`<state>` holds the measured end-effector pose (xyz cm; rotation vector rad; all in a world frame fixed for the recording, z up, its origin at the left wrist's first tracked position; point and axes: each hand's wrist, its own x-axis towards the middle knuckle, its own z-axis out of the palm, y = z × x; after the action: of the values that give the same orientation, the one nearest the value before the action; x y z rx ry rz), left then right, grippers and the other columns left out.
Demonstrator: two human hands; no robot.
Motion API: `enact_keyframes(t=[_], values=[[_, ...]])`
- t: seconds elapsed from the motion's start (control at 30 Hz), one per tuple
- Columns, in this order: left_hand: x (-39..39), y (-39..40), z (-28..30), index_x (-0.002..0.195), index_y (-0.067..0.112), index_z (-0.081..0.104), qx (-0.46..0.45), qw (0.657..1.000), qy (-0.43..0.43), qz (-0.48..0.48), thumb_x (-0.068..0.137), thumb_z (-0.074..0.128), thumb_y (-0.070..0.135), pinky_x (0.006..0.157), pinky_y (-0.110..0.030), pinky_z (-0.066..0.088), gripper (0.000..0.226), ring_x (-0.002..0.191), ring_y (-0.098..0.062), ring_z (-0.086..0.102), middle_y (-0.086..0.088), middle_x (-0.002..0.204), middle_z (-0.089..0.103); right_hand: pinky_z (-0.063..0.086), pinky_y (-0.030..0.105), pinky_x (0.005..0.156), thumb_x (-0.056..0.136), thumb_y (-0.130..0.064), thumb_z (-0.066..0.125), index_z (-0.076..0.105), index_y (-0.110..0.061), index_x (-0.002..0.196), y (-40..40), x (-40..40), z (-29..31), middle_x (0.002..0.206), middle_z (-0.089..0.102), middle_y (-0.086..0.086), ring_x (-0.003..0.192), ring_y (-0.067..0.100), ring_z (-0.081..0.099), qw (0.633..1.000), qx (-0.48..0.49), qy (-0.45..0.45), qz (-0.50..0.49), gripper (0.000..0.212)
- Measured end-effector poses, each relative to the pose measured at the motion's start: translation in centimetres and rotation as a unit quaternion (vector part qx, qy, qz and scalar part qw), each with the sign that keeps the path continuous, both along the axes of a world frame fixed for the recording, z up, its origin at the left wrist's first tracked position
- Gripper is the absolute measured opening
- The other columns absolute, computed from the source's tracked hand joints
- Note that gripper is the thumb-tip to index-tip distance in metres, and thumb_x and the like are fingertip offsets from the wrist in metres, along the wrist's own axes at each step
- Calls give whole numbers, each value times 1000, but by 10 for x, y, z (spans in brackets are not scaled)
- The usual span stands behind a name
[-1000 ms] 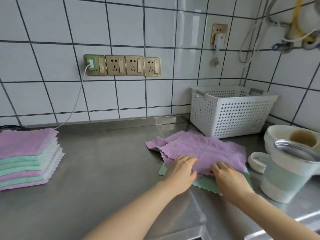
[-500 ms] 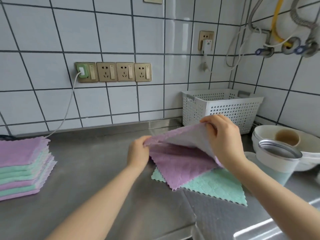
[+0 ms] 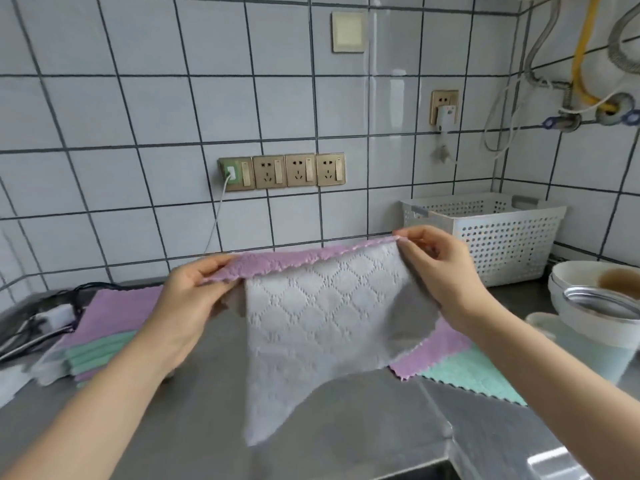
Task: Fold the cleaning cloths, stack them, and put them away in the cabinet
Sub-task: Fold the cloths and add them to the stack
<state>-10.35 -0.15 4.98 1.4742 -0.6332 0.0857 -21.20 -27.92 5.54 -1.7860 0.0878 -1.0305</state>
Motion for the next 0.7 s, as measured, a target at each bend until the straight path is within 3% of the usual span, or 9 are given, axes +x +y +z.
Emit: enact_keyframes(t=[0.03,0.1,0.17,0.23,0.33,0.43,0.6,0.67,0.7], values=[[5,16,-6,86,8,68,16,999,16,29,86,62,7,58,-15,47,6,67,-6,64,2,78,71,43,7,65,90,-17,63,69,-24,84,7,4,-3,81,69,-7,70,-2,59,1000,12,5,19,11],[20,44,-22,76,-5,59,57,993,55,87,72,76,40,59,-25,41,49,63,-18,55,-8,74,59,44,7,66,89,-17,64,69,-22,83,15,13,-12,82,70,-7,70,-3,60,999,18,25,37,10],[27,66,-36,72,-6,53,130,982,64,124,69,74,54,61,-27,32,63,64,-17,45,-5,69,49,41,6,56,88,-17,66,69,-19,81,23,25,-28,75,68,-6,60,-6,55,996,-17,83,34,8],[28,76,-53,59,5,41,208,966,57,144,80,70,42,55,-25,24,51,58,-13,35,1,55,34,35,6,49,86,-18,69,67,-14,76,25,35,-49,66,62,-8,50,-7,48,981,-110,157,16,10],[34,85,-81,57,19,29,284,947,48,142,84,69,27,56,-29,16,49,53,-12,24,6,54,20,43,11,56,82,-25,71,66,-19,72,27,47,-83,68,60,-21,56,-7,52,931,-245,270,-8,13],[49,93,-111,60,21,27,304,935,121,139,85,68,24,53,-28,18,48,53,-13,24,6,53,19,51,32,63,80,-35,68,63,-27,67,37,61,-105,68,65,-13,65,10,60,884,-297,359,-22,16],[72,85,-118,63,17,31,266,932,171,176,86,67,17,57,-29,37,43,45,-15,34,-2,65,19,55,29,62,89,-22,56,64,-14,76,53,90,-107,53,65,-2,53,12,63,875,-311,369,-40,17],[80,80,-109,60,17,33,200,944,181,188,88,62,8,69,-38,49,40,42,-10,48,-4,68,24,54,30,62,89,-11,49,62,-11,85,55,107,-102,68,70,5,65,22,66,881,-306,353,-75,14],[80,75,-105,63,16,45,187,948,169,192,89,58,5,80,-43,51,32,55,-10,58,-6,71,36,51,31,61,88,-8,46,61,-12,95,58,112,-102,80,70,9,69,26,64,883,-307,343,-96,17]])
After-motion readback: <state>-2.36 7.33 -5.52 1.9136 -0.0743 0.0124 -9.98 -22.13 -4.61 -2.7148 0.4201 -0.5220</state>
